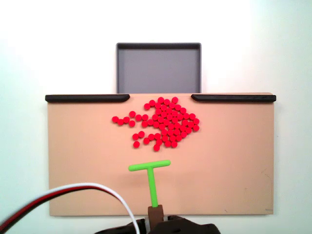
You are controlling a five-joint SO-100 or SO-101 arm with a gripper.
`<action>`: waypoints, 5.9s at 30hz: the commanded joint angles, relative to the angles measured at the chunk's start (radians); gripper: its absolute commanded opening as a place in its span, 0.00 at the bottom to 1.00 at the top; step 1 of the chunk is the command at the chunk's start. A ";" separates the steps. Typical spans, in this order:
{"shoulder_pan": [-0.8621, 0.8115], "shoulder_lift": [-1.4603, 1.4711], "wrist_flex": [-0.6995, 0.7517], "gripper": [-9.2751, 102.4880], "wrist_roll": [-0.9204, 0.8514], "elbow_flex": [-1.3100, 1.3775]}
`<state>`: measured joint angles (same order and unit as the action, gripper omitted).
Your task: Push granules from left to the grey container
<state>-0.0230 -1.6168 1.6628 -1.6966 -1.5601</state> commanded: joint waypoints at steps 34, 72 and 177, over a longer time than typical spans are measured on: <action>0.029 -0.032 0.003 0.08 0.123 0.011; 0.341 0.393 -0.006 0.08 1.539 0.471; 0.253 0.877 0.031 0.08 1.835 0.940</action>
<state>0.2454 -0.7394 1.6889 0.1488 -0.6243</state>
